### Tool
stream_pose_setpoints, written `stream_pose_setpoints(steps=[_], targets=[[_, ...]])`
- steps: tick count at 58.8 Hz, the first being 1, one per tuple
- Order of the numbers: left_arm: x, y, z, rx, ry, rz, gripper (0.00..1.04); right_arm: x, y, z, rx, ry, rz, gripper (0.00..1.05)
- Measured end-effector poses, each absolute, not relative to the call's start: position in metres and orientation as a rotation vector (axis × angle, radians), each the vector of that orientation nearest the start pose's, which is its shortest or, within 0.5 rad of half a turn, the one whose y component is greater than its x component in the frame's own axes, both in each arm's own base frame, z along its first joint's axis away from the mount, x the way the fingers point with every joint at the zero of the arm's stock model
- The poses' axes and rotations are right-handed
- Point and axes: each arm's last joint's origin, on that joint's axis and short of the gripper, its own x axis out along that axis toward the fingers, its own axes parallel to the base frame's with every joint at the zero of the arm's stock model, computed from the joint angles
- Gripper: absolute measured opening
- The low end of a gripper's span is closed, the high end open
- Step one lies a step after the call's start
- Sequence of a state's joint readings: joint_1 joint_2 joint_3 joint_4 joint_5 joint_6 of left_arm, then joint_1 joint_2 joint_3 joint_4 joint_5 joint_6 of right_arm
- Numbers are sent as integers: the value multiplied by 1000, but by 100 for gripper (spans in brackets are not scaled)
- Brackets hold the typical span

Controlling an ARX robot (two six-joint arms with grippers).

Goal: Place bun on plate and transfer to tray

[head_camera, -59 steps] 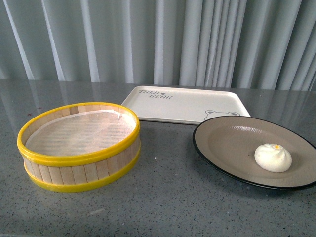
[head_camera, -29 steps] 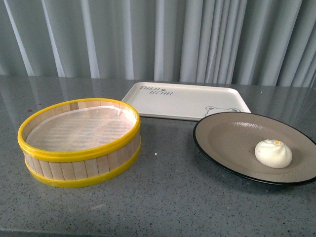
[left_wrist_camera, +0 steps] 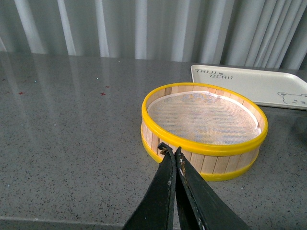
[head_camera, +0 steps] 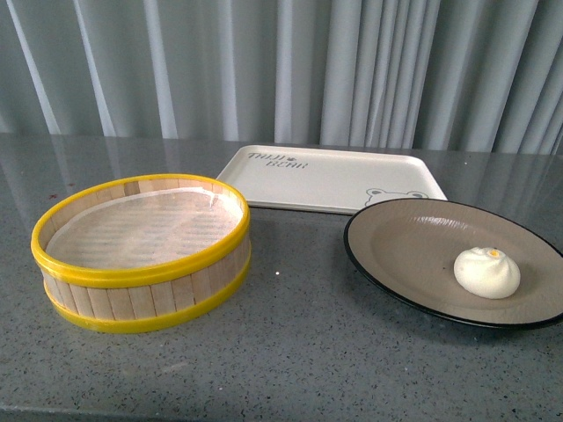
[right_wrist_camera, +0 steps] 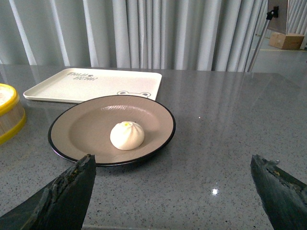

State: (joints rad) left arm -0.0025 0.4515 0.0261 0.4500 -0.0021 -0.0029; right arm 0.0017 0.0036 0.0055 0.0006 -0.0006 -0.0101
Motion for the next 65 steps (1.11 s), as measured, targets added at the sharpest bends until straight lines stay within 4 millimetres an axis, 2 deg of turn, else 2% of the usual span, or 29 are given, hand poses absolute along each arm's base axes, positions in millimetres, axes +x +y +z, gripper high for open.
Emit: stream_pose_setpoints(steps=[44, 54, 65], targets=[[108, 0, 175, -3, -30, 0, 4, 98, 0, 165, -10, -2, 2, 96], [97, 0, 172, -3, -20, -2, 4, 98, 0, 165, -10, -2, 2, 96], [96, 0, 172, -3, -23, -2, 4, 98, 0, 165, -10, -2, 2, 96]])
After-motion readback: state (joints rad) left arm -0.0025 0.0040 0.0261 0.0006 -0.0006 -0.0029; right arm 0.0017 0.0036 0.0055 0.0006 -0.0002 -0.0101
